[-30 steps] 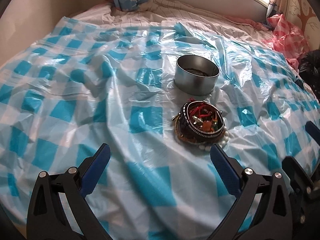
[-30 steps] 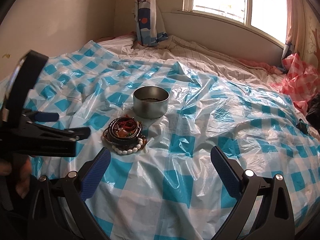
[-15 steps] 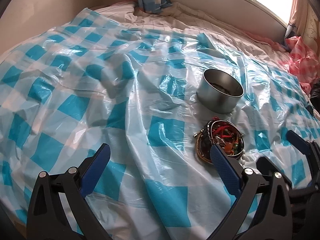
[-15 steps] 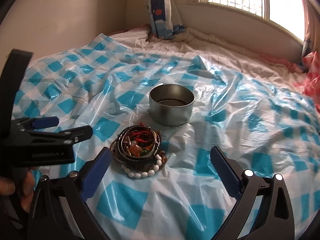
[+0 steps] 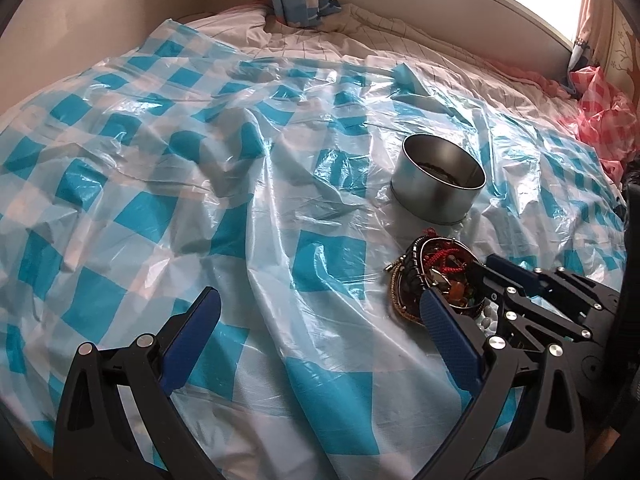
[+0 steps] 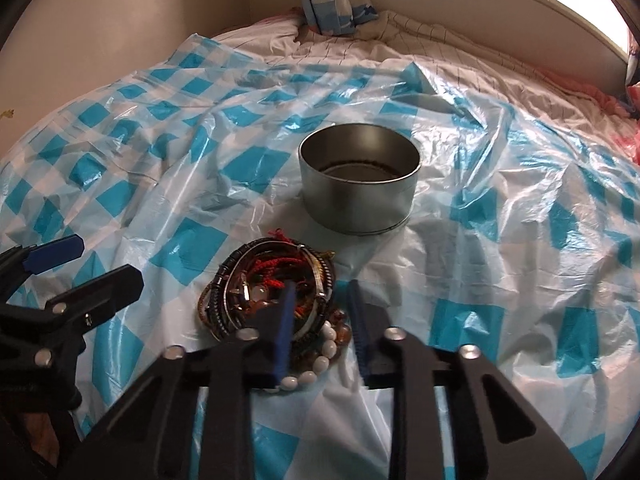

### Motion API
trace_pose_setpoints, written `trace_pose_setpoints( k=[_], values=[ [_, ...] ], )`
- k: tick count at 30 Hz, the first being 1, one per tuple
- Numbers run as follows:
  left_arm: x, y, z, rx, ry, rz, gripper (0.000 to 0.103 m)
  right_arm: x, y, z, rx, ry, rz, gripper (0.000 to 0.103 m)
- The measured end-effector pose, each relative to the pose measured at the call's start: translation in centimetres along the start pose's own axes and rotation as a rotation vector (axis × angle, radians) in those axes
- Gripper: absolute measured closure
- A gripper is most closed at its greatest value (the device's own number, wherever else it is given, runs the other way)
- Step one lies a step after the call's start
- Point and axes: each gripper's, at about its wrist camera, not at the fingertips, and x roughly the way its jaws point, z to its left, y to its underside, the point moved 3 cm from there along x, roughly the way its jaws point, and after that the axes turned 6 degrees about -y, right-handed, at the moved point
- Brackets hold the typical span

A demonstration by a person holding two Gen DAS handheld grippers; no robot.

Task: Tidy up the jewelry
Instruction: 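Close the right gripper on the silver hoop bangle in the jewelry box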

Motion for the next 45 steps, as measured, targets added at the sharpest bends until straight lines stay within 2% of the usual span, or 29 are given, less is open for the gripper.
trace_pose_setpoints(
  k=[5, 13, 21, 24, 27, 33, 36, 38, 40, 41, 43, 44, 45],
  values=[
    [0.1, 0.0, 0.1, -0.006, 0.002, 0.001, 0.007, -0.6, 0.0, -0.1, 0.017, -0.003, -0.028, 0.095],
    [0.1, 0.2, -0.9, 0.032, 0.009, -0.009, 0.007, -4.2, 0.6, -0.8, 0.055, 0.014, -0.101, 0.096],
    [1.3, -0.8, -4.5, 0.158, 0.059, -0.011, 0.007, -5.6, 0.9, -4.2, 0.189, 0.019, -0.128, 0.096],
    [1.9, -0.8, -5.7, 0.195, 0.072, 0.002, 0.007, -5.3, 1.1, -4.8, 0.209, 0.034, -0.107, 0.096],
    [2.3, -1.2, -5.8, 0.184, 0.098, 0.011, 0.007, -4.8, 1.4, -5.1, 0.21, 0.053, -0.078, 0.096],
    [4.6, -2.4, -4.9, 0.093, 0.152, 0.061, 0.007, -4.0, 1.7, -5.5, 0.218, 0.066, -0.039, 0.096],
    [5.0, -2.5, -4.6, 0.079, 0.15, 0.063, 0.009, -3.6, 1.9, -5.6, 0.223, 0.068, -0.028, 0.096],
    [5.1, -2.4, -4.7, 0.086, 0.152, 0.061, 0.015, -3.5, 1.9, -5.6, 0.222, 0.071, -0.024, 0.096],
    [5.5, -2.3, -5.1, 0.109, 0.151, 0.074, 0.033, -3.3, 2.0, -5.6, 0.223, 0.075, -0.015, 0.096],
    [5.7, -2.2, -5.3, 0.116, 0.158, 0.082, 0.036, -3.2, 2.0, -5.7, 0.224, 0.077, -0.01, 0.096],
    [6.0, -2.0, -5.6, 0.122, 0.179, 0.098, 0.052, -3.1, 2.1, -5.8, 0.226, 0.08, -0.004, 0.096],
    [6.0, -1.9, -5.6, 0.121, 0.191, 0.1, 0.056, -3.1, 2.1, -5.8, 0.226, 0.082, -0.003, 0.096],
    [6.0, -1.9, -5.7, 0.119, 0.211, 0.1, 0.065, -3.1, 2.1, -5.8, 0.227, 0.083, -0.002, 0.096]
  ],
)
